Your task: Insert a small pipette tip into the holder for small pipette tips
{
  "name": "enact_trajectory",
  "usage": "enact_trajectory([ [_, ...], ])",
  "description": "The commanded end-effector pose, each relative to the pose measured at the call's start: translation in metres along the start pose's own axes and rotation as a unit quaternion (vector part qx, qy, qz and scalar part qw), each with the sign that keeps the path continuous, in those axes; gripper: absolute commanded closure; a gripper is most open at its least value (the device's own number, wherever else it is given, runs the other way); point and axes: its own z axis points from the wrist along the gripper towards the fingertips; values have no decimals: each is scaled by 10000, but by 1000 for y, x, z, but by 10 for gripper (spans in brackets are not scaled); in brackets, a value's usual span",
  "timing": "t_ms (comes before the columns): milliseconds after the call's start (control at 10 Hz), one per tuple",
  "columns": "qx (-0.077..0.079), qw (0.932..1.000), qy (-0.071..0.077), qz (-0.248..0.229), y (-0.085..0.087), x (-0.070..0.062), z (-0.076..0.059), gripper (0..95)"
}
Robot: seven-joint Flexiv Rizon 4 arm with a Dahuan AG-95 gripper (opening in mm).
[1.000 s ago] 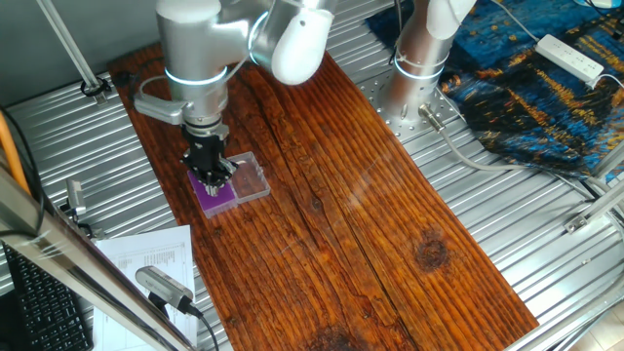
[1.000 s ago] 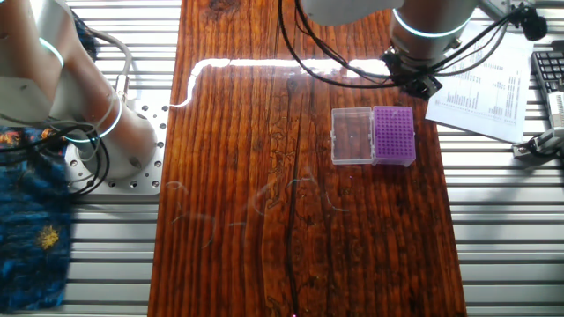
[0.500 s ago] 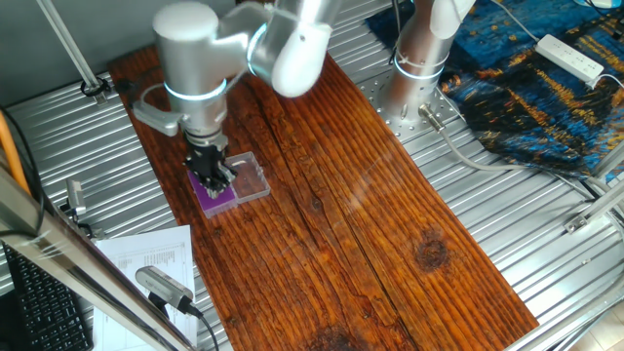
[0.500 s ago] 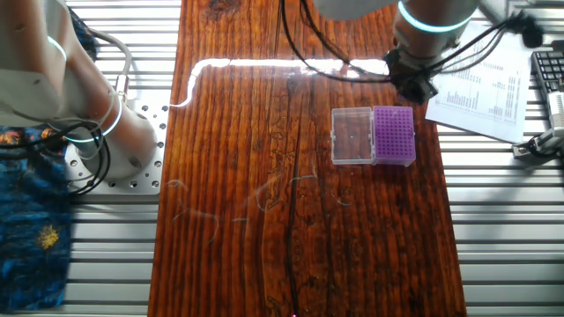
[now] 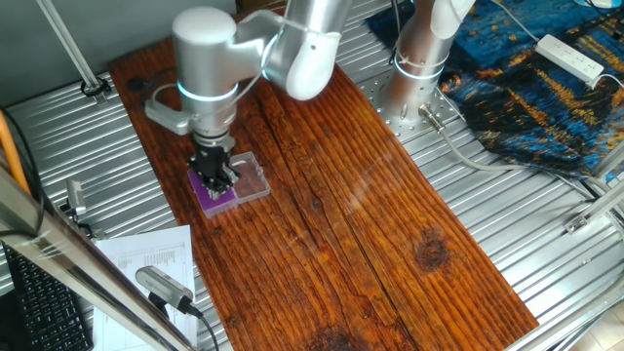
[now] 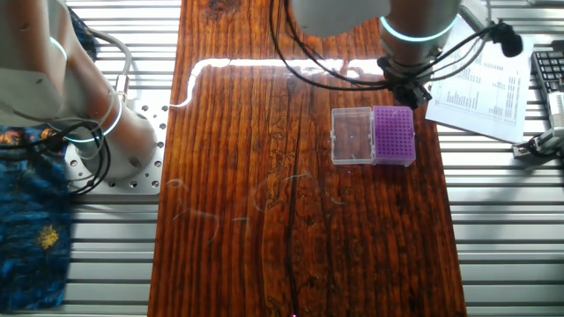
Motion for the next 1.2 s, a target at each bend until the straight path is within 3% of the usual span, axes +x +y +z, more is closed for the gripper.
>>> enact_trajectory([
  [100,-22,9999,-79,-132,-1,-2,2,950],
  [200,-39,10000,-25,-84,-1,-2,2,950],
  [400,-323,9980,489,233,-1,-2,2,950],
  [500,-386,9913,1233,244,-1,-2,2,950],
  [900,-172,9895,1432,93,-1,0,2,950],
  [1200,-161,9905,1365,-9,-1,-1,3,950],
])
